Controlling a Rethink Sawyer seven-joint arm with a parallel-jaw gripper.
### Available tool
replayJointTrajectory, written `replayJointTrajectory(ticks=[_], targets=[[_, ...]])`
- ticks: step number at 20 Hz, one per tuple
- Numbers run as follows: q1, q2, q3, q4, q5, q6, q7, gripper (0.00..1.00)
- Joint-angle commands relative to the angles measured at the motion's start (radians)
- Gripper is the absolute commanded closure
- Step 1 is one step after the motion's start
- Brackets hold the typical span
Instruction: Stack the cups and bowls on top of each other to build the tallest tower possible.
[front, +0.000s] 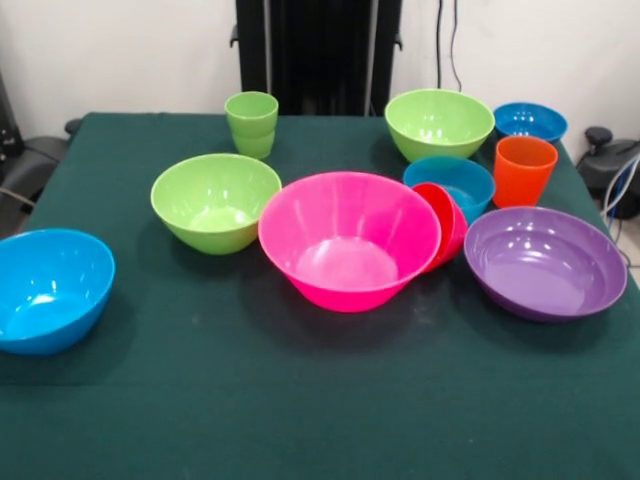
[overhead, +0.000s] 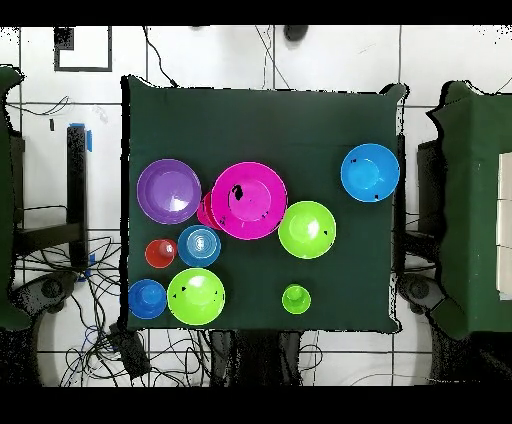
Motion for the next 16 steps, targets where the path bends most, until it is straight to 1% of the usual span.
replayJointTrajectory(ticks=[1, 2, 5, 8, 9, 10, 11, 12, 13, 14, 15, 16], targets=[[-0.021, 0.022, 0.046, -0.063, -0.09, 0.309, -0.071, 1.0], [-0.006, 0.016, 0.042, -0.062, -0.099, 0.325, -0.052, 1.0], [0.026, -0.001, 0.036, -0.042, -0.105, 0.316, -0.003, 1.0], [0.088, -0.029, 0.025, -0.004, -0.12, 0.301, 0.092, 1.0], [0.132, -0.049, 0.016, 0.029, -0.122, 0.284, 0.161, 1.0], [0.147, -0.054, 0.013, 0.039, -0.122, 0.281, 0.185, 1.0], [0.179, -0.064, 0.007, 0.063, -0.12, 0.271, 0.239, 1.0], [0.197, -0.068, 0.001, 0.075, -0.118, 0.267, 0.267, 1.0], [0.232, -0.075, -0.009, 0.101, -0.115, 0.265, 0.328, 1.0], [0.253, -0.08, -0.015, 0.116, -0.113, 0.25, 0.358, 1.0], [0.286, -0.087, -0.021, 0.136, -0.112, 0.22, 0.411, 1.0], [0.305, -0.089, -0.027, 0.145, -0.109, 0.213, 0.438, 1.0]])
